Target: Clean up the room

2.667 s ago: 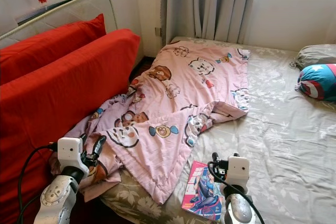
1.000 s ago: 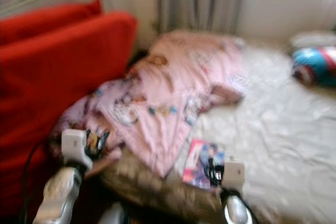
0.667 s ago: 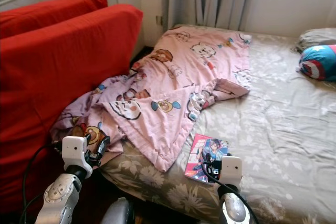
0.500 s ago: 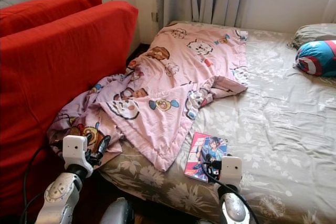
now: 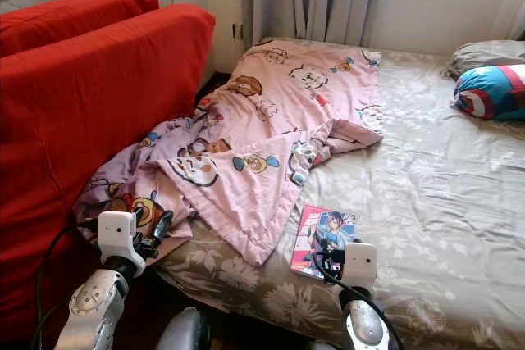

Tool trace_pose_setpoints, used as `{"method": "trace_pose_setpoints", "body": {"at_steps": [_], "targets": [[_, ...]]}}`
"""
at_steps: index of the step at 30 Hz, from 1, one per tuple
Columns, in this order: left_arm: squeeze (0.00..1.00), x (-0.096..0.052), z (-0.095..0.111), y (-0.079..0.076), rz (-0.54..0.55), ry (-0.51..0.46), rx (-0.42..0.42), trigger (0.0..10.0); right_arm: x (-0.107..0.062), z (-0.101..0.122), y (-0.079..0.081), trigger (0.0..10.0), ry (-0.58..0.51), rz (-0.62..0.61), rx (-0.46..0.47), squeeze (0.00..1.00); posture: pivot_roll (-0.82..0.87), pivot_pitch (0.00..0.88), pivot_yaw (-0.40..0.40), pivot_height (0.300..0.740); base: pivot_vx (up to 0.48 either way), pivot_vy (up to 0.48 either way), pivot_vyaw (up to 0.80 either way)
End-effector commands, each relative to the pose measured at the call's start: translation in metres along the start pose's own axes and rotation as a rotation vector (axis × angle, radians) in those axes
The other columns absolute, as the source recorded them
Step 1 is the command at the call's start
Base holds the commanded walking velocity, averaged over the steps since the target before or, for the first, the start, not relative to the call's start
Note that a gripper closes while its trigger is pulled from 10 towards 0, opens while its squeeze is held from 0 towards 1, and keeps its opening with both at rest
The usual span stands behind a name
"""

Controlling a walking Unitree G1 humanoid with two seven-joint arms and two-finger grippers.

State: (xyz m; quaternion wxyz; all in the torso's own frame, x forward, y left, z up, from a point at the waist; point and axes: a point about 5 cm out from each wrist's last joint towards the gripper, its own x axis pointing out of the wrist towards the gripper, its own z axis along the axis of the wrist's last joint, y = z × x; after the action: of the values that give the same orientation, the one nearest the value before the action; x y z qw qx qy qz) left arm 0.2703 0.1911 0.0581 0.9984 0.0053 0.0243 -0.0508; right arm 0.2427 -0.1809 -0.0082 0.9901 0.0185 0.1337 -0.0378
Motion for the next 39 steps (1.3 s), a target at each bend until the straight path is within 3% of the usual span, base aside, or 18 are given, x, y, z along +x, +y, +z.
{"method": "trace_pose_setpoints", "body": {"at_steps": [1,5,39], "targets": [[0.0,0.0024,0.0026,0.0001,-0.004,-0.006,-0.008,10.0,0.0018,-0.0002,0.0003,10.0,0.015,-0.001,-0.006,0.0,0.01,0.028,0.004,0.631,0.0,0.0,0.0],[0.0,0.0031,0.0027,-0.0004,-0.007,-0.004,-0.008,10.0,0.0025,-0.0009,0.0021,10.0,0.024,0.012,-0.007,0.0,0.01,0.026,0.005,0.616,0.0,0.0,0.0],[0.0,0.006,0.0035,-0.0035,-0.028,0.002,-0.006,10.0,0.0025,0.0011,0.0077,10.0,-0.006,0.04,-0.005,0.0,0.01,0.021,0.012,0.616,0.0,0.0,0.0]]}}
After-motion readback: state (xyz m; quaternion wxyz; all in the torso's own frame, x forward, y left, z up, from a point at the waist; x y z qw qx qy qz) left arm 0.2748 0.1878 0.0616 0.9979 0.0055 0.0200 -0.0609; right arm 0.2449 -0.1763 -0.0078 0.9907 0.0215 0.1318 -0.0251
